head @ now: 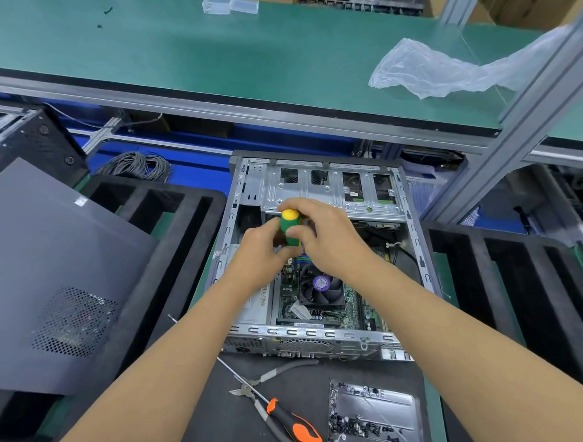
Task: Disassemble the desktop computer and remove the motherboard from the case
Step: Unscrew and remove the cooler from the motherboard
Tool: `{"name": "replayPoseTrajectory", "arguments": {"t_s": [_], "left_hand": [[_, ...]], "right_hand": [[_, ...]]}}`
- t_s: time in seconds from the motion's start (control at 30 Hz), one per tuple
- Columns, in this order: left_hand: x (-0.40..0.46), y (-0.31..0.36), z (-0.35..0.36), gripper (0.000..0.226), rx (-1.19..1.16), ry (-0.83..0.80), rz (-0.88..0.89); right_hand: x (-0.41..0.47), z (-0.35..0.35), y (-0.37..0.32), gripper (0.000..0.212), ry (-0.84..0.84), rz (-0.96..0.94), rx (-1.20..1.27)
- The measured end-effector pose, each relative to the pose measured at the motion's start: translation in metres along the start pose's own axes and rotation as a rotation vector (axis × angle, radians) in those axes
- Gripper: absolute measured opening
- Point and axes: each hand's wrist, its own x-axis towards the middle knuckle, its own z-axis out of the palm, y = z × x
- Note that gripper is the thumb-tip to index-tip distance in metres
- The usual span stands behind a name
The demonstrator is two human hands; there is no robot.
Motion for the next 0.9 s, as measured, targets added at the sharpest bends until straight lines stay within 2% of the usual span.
{"name": "replayPoseTrajectory", "arguments": {"t_s": [0.1, 0.23, 0.33, 0.4, 0.6, 0.7, 0.8, 0.9], "left_hand": [[0.0, -0.0004, 0.0011, 0.024, -0.006, 0.029, -0.026], [0.0018, 0.003, 0.0041, 0.035, 0.012, 0.043, -0.055], [0.0014, 0.0011, 0.0038, 0.02, 0.003, 0.029, -0.041], [-0.0005, 0.0011, 0.002, 0.03, 0.003, 0.004, -0.008], [0.0006, 0.0022, 0.0017, 0.022, 0.039, 0.035, -0.045], [0.0005, 0.0051, 0.0041, 0.028, 0.049, 0.042, -0.095], [0.0014, 0.0059, 0.0056, 0.031, 0.065, 0.054, -0.083], [0.0006, 0.003, 0.0041, 0.026, 0.031, -0.003, -0.017]], "right_hand": [[-0.0004, 0.0012, -0.0012, 0.036, -0.019, 0.015, 0.037], [0.0, 0.0058, -0.0023, 0.031, 0.072, 0.008, -0.024], [0.0014, 0.0038, -0.004, 0.033, 0.033, -0.018, -0.053], [0.0021, -0.0001, -0.0042, 0.034, -0.006, -0.036, -0.077], [0.0028, -0.0017, -0.0026, 0.046, -0.13, -0.014, -0.07], [0.0033, 0.0007, -0.0015, 0.06, -0.022, 0.061, -0.049], [0.0013, 0.0059, -0.0001, 0.039, 0.132, 0.062, -0.072], [0.0003, 0.0021, 0.003, 0.032, 0.11, 0.031, -0.062]]}}
